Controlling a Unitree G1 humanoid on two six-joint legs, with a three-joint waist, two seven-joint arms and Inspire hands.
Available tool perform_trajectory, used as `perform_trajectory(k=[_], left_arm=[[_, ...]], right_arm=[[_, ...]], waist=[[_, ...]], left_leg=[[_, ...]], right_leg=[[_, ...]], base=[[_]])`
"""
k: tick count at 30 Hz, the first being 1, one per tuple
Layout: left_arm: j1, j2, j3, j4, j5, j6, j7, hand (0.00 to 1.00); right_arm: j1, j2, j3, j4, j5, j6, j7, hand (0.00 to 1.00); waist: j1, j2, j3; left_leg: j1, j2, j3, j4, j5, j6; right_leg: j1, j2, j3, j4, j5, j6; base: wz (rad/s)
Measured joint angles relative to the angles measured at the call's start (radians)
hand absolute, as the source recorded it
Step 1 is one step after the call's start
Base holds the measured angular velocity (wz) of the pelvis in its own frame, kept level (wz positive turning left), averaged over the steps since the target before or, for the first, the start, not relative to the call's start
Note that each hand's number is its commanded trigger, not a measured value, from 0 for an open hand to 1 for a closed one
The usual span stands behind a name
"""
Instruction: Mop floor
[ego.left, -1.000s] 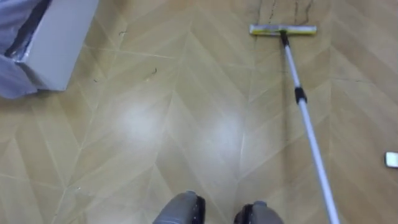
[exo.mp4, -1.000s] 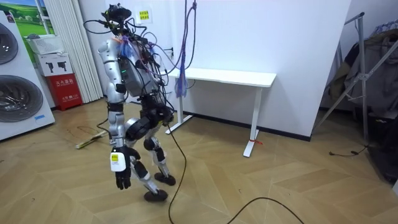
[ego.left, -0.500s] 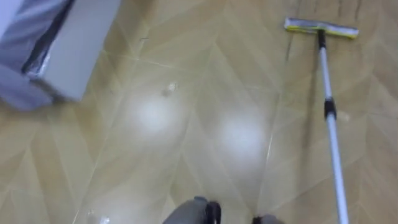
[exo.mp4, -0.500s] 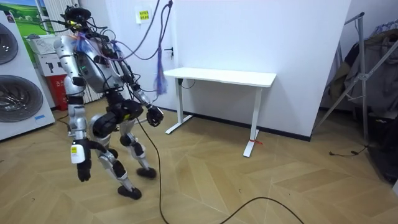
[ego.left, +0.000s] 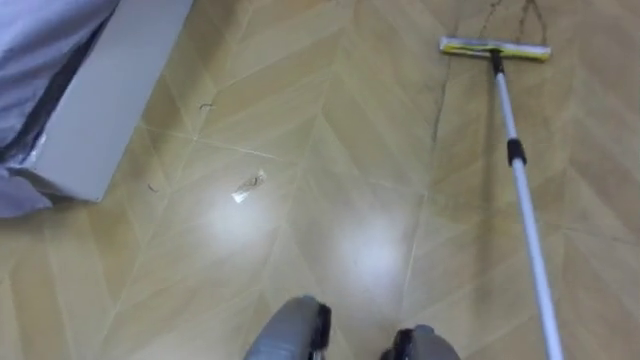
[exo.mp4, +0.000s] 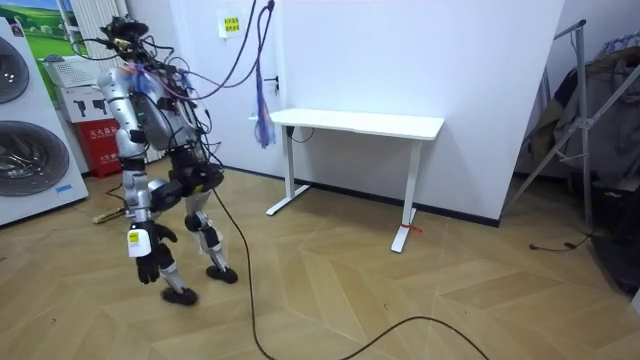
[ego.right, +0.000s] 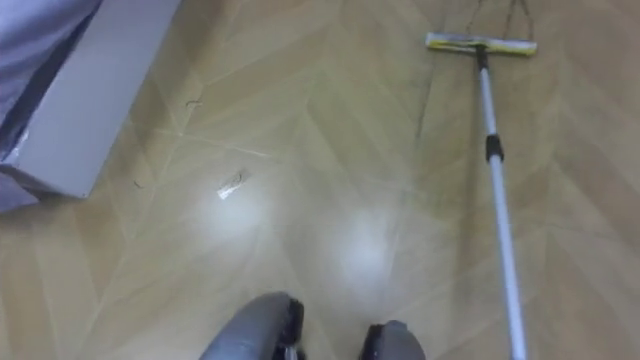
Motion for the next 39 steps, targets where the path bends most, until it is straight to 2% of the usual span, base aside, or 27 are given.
perform_trajectory(k=[1,2,4,5,7,8,10,11,13,16,18,19,21,22,23,24,25,26,28,30,31,32,33,34,36,38,39], left_arm=[[-0.001,0.000,-0.001,-0.006,0.000,-0.001,-0.002,0.00],[0.001,0.000,-0.004,-0.004,0.001,0.000,-0.016,0.00],[-0.011,0.000,-0.005,0.001,0.003,0.002,-0.037,0.00],[-0.028,-0.001,-0.003,0.005,0.005,0.001,-0.049,0.00],[-0.037,-0.005,-0.003,-0.009,0.010,-0.005,-0.056,0.00],[-0.040,-0.010,-0.002,-0.015,0.010,-0.006,-0.056,0.00],[-0.040,-0.014,-0.002,-0.030,0.011,-0.009,-0.056,0.00],[-0.040,-0.018,-0.002,-0.029,0.011,-0.012,-0.052,0.00],[-0.034,-0.031,-0.004,-0.025,0.010,-0.012,-0.043,0.00],[-0.031,-0.047,-0.005,-0.024,0.013,-0.010,-0.036,0.00],[-0.027,-0.057,-0.005,-0.024,0.014,-0.004,-0.030,0.00],[-0.027,-0.058,-0.005,-0.024,0.012,-0.004,-0.031,0.00],[-0.027,-0.058,-0.004,-0.024,0.008,0.000,-0.029,0.00],[-0.027,-0.056,-0.004,-0.026,0.007,0.001,-0.029,0.00],[-0.027,-0.050,-0.007,-0.027,-0.001,0.001,-0.029,0.00],[-0.026,-0.042,-0.023,-0.028,-0.010,0.001,-0.029,0.00],[-0.023,-0.033,-0.033,-0.028,-0.017,0.001,-0.029,0.00],[-0.012,-0.013,-0.046,-0.029,-0.021,0.001,-0.030,0.00],[0.022,0.017,-0.045,-0.051,-0.019,0.002,-0.031,0.00],[0.030,0.034,-0.044,-0.046,-0.014,0.008,-0.035,0.00],[0.043,0.039,-0.042,-0.044,-0.014,0.008,-0.045,0.00],[0.049,0.042,-0.042,-0.041,-0.017,0.008,-0.060,0.00],[0.053,0.042,-0.044,-0.034,-0.015,0.008,-0.067,0.00],[0.052,0.039,-0.044,-0.017,-0.012,0.013,-0.088,0.00],[0.047,0.022,-0.042,-0.016,-0.008,0.016,-0.116,0.00],[0.034,0.004,-0.039,-0.022,0.006,0.013,-0.129,0.00],[0.021,0.000,-0.036,-0.024,0.013,-0.004,-0.129,0.00]], right_arm=[[-0.004,0.002,-0.004,-0.001,0.014,-0.004,0.005,1.00],[0.004,0.012,-0.004,-0.001,0.038,-0.005,0.015,1.00],[0.048,0.016,-0.007,0.000,0.096,-0.006,0.037,1.00],[0.089,0.014,-0.010,0.001,0.122,-0.006,0.046,1.00],[0.149,0.013,-0.006,0.008,0.143,-0.007,0.046,1.00],[0.189,0.013,-0.004,0.016,0.132,-0.007,0.044,1.00],[0.253,0.021,-0.002,0.024,0.092,-0.006,0.025,1.00],[0.295,0.034,0.010,0.031,0.079,-0.006,0.009,1.00],[0.344,0.055,0.021,0.031,0.061,-0.004,-0.025,1.00],[0.396,0.105,0.023,0.030,0.022,-0.001,-0.046,1.00],[0.403,0.124,-0.016,0.020,-0.032,0.027,-0.053,1.00],[0.395,0.123,-0.021,0.018,-0.041,0.038,-0.054,1.00],[0.311,0.099,-0.024,0.027,-0.058,0.073,-0.065,1.00],[0.282,0.090,-0.024,0.031,-0.062,0.074,-0.064,1.00],[0.217,0.063,-0.023,0.036,-0.069,0.083,-0.063,1.00],[0.150,0.030,-0.018,0.038,-0.070,0.082,-0.064,1.00],[0.113,0.016,-0.013,0.038,-0.070,0.077,-0.064,1.00],[0.050,-0.004,-0.007,0.034,-0.071,0.058,-0.063,1.00],[0.000,-0.023,-0.006,-0.013,-0.056,0.026,-0.060,1.00],[-0.036,-0.037,-0.016,-0.038,-0.044,0.012,-0.043,1.00],[-0.038,-0.034,-0.031,-0.038,-0.024,0.004,-0.040,1.00],[-0.023,-0.026,-0.047,-0.036,0.002,0.006,-0.029,1.00],[-0.009,-0.021,-0.049,-0.035,0.021,0.006,-0.024,1.00],[0.034,-0.017,-0.049,-0.035,0.063,0.004,-0.010,1.00],[0.130,-0.019,-0.029,-0.025,0.096,0.003,0.003,1.00],[0.203,-0.017,-0.010,0.010,0.090,0.001,0.001,1.00],[0.263,-0.004,-0.006,0.013,0.065,0.001,-0.013,1.00]], waist=[[0.000,0.003,0.0001],[0.000,0.005,-0.0016],[-0.007,0.010,-0.0034],[-0.007,0.014,-0.0036],[-0.010,0.021,-0.0064],[-0.022,0.037,-0.0111],[-0.036,0.059,-0.0176],[-0.044,0.071,-0.0207],[-0.052,0.085,-0.0202],[-0.079,0.088,-0.0166],[-0.094,0.083,-0.0139],[-0.093,0.085,-0.0155],[-0.089,0.084,-0.0144],[-0.086,0.080,-0.0121],[-0.069,0.064,-0.0030],[-0.054,0.063,-0.0032],[-0.048,0.063,-0.0030],[-0.045,0.055,-0.0017],[-0.027,0.038,-0.0063],[-0.007,0.026,-0.0029],[0.007,0.028,-0.0041],[0.006,0.030,-0.0077],[0.006,0.025,-0.0083],[0.004,0.025,-0.0092],[0.005,0.030,-0.0092],[-0.011,0.051,-0.0107],[-0.027,0.055,-0.0130]], left_leg=[[0.007,0.000,0.001,-0.044,0.034,0.025],[0.033,-0.003,0.006,-0.070,0.059,0.054],[0.069,-0.002,0.031,-0.088,0.049,0.083],[0.087,-0.002,0.058,-0.093,0.043,0.111],[0.106,-0.021,0.077,-0.092,0.018,0.143],[0.116,-0.026,0.090,-0.093,-0.001,0.158],[0.133,-0.038,0.092,-0.097,-0.029,0.172],[0.149,-0.047,0.086,-0.104,-0.043,0.178],[0.175,-0.055,0.076,-0.120,-0.054,0.181],[0.225,-0.075,0.045,-0.162,-0.063,0.171],[0.258,-0.094,-0.001,-0.151,-0.089,0.152],[0.261,-0.095,-0.004,-0.144,-0.095,0.147],[0.251,-0.097,-0.028,-0.091,-0.121,0.116],[0.250,-0.096,-0.025,-0.075,-0.123,0.112],[0.242,-0.089,-0.010,-0.035,-0.127,0.103],[0.223,-0.079,-0.004,0.021,-0.128,0.094],[0.208,-0.068,0.009,0.055,-0.123,0.084],[0.177,-0.046,0.030,0.123,-0.099,0.043],[0.121,-0.026,0.035,0.174,-0.067,0.016],[0.072,-0.017,0.039,0.074,-0.068,0.029],[0.058,-0.017,0.037,-0.046,-0.056,0.023],[0.062,-0.020,0.038,-0.141,0.012,0.039],[0.072,-0.021,0.045,-0.162,0.043,0.048],[0.101,-0.016,0.069,-0.177,0.061,0.087],[0.128,-0.005,0.121,-0.163,0.042,0.142],[0.148,-0.020,0.123,-0.142,-0.002,0.155],[0.164,-0.033,0.126,-0.141,-0.023,0.164]], right_leg=[[0.019,0.000,-0.004,-0.013,-0.005,0.005],[0.061,0.001,-0.005,-0.044,-0.013,0.026],[0.108,-0.009,-0.005,-0.091,-0.023,0.049],[0.125,-0.018,0.012,-0.095,-0.022,0.059],[0.117,-0.036,0.023,-0.055,-0.003,0.089],[0.103,-0.044,0.036,-0.021,0.024,0.108],[0.059,-0.043,0.073,0.058,0.094,0.120],[0.023,-0.041,0.089,0.092,0.107,0.121],[-0.049,-0.035,0.091,0.075,0.106,0.118],[-0.099,-0.021,0.061,-0.142,0.137,0.097],[-0.081,0.006,0.060,-0.208,0.192,0.060],[-0.075,0.006,0.055,-0.206,0.202,0.053],[-0.069,-0.019,0.011,-0.166,0.187,0.034],[-0.068,-0.026,0.006,-0.153,0.173,0.026],[-0.069,-0.030,0.005,-0.123,0.149,0.020],[-0.069,-0.030,-0.004,-0.097,0.123,0.017],[-0.068,-0.029,-0.007,-0.085,0.112,0.015],[-0.065,-0.022,-0.009,-0.068,0.096,0.010],[-0.061,0.003,0.007,-0.069,0.085,-0.002],[-0.042,0.025,0.028,-0.088,0.081,0.002],[-0.008,0.037,0.043,-0.112,0.079,0.010],[0.028,0.040,0.061,-0.128,0.063,0.016],[0.044,0.040,0.071,-0.133,0.053,0.022],[0.069,0.040,0.086,-0.143,0.034,0.033],[0.076,0.029,0.117,-0.096,0.034,0.060],[0.066,0.018,0.118,-0.021,0.062,0.103],[0.035,0.013,0.126,0.053,0.102,0.118]], base=[[0.15],[0.22],[0.30],[0.17],[-0.01],[-0.10],[-0.24],[-0.35],[-0.53],[-0.40],[-0.03],[0.00],[-0.02],[0.06],[0.13],[0.15],[0.28],[0.28],[0.31],[0.41],[0.54],[0.53],[0.52],[0.40],[0.19],[-0.04],[-0.06]])
